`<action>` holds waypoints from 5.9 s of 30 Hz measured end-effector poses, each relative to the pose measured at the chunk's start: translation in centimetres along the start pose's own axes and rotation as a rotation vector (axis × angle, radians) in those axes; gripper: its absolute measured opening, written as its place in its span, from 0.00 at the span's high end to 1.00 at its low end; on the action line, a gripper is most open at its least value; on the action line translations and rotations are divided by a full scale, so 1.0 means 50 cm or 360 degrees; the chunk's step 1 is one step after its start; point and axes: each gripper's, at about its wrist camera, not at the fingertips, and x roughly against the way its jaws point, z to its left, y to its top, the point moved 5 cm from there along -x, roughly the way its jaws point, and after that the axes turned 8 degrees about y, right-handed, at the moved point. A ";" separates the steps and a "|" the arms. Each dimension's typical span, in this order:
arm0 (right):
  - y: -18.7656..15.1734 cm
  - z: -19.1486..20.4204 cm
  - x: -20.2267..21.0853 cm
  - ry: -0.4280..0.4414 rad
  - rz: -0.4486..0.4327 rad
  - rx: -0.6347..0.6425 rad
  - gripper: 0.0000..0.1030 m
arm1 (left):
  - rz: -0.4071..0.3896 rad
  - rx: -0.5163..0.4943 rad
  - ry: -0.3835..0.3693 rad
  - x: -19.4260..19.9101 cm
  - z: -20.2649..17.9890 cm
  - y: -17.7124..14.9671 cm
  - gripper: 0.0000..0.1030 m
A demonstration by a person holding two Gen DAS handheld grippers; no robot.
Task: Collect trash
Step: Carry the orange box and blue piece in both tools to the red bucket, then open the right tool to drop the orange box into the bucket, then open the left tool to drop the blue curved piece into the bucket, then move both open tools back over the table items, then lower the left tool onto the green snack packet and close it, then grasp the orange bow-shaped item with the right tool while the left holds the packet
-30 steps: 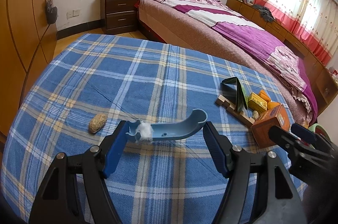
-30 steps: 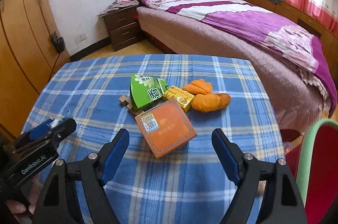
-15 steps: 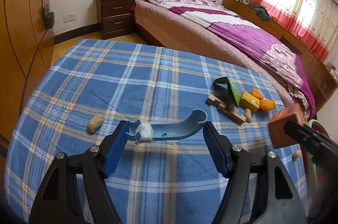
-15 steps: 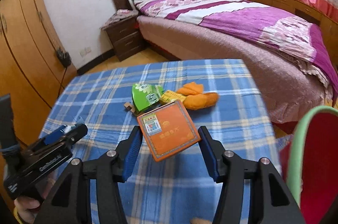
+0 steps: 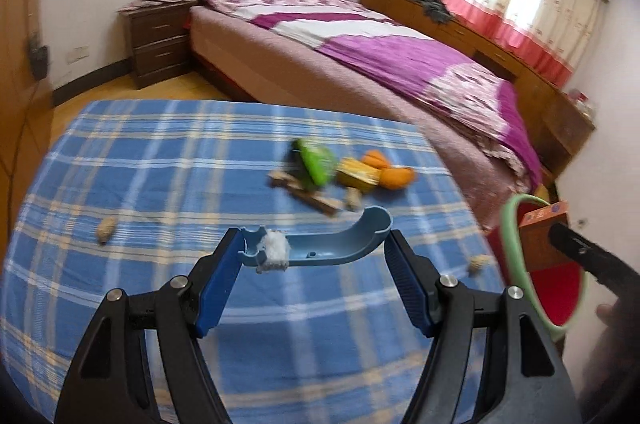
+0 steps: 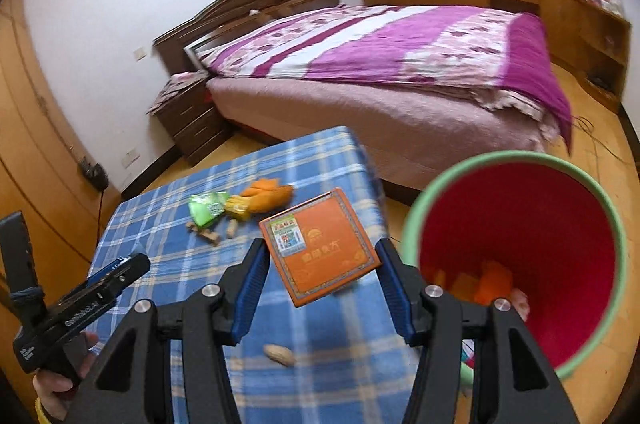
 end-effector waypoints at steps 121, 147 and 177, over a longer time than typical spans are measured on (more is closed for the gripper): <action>0.068 -0.002 -0.250 0.0056 0.0127 -0.0234 0.29 | 0.0095 -0.0141 0.0095 -0.273 -0.005 0.130 0.25; 0.051 0.040 -0.330 0.0026 0.0256 -0.0127 0.29 | 0.0017 0.0069 -0.0142 -0.241 0.012 0.124 0.97; 0.052 0.089 -0.311 0.0105 0.0180 0.0037 0.82 | -0.0064 0.0025 -0.0124 -0.200 0.001 0.144 0.97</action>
